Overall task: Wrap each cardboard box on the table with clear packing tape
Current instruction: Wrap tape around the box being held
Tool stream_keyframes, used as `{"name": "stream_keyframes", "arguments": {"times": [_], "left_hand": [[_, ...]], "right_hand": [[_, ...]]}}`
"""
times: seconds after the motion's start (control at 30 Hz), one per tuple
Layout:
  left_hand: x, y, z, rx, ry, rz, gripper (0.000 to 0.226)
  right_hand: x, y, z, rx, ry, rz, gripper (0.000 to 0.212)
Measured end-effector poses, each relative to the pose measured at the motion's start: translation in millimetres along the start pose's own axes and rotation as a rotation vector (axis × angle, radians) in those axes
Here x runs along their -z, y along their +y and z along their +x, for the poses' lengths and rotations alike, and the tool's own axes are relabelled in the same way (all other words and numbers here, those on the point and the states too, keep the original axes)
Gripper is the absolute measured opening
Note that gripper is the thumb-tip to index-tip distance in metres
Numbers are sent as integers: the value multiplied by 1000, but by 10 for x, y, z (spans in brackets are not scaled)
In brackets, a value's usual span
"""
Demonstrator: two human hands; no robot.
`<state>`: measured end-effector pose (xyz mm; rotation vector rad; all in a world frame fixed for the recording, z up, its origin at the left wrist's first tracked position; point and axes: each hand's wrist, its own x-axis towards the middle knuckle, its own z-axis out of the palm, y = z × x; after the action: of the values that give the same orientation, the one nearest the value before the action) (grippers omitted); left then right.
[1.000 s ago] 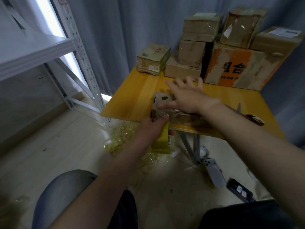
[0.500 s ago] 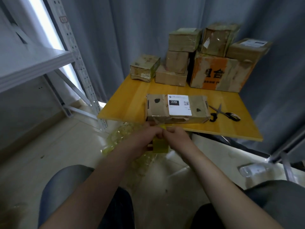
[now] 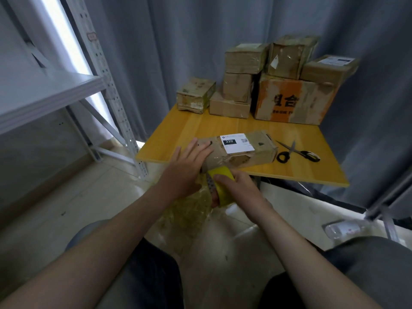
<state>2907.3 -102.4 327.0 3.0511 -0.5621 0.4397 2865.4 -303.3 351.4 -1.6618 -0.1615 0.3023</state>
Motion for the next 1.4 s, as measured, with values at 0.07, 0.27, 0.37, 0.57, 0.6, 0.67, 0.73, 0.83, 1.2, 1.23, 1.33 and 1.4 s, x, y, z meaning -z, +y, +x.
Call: {"name": "stream_keyframes", "arguments": {"times": [0.07, 0.27, 0.37, 0.57, 0.6, 0.67, 0.73, 0.83, 1.2, 1.23, 1.33, 1.4], "left_hand": [[-108, -17, 63, 5, 57, -26, 90], [-147, -31, 180, -22, 317, -7, 64], [-157, -63, 212, -5, 253, 24, 77], [37, -131, 321, -53, 331, 1, 75], [127, -137, 338, -44, 326, -11, 74], [281, -152, 344, -2, 277, -59, 74], [365, -184, 331, 36, 238, -159, 74], [446, -233, 333, 81, 138, -299, 74], [441, -466, 405, -30, -180, -488, 90], [405, -484, 401, -65, -149, -448, 86], [339, -541, 401, -208, -37, -238, 76], [383, -525, 388, -276, -29, -209, 68]], "right_hand": [[-14, 31, -20, 40, 9, -9, 20], [-176, 301, 10, 78, 161, -91, 25], [-215, 452, 17, 14, 173, -68, 35], [-235, 421, -50, 115, 228, -48, 22], [-207, 385, -52, 136, 238, -41, 22], [-135, 287, -54, 163, 249, -34, 21], [-66, 225, -36, 171, 255, -26, 25], [-16, 136, -12, 179, 249, -19, 28], [-6, -173, 195, 173, 191, 47, 31], [-8, -182, 219, 164, 180, 57, 32], [1, -190, 290, 163, 179, 54, 35], [-1, -196, 318, 148, 188, 66, 34]]}}
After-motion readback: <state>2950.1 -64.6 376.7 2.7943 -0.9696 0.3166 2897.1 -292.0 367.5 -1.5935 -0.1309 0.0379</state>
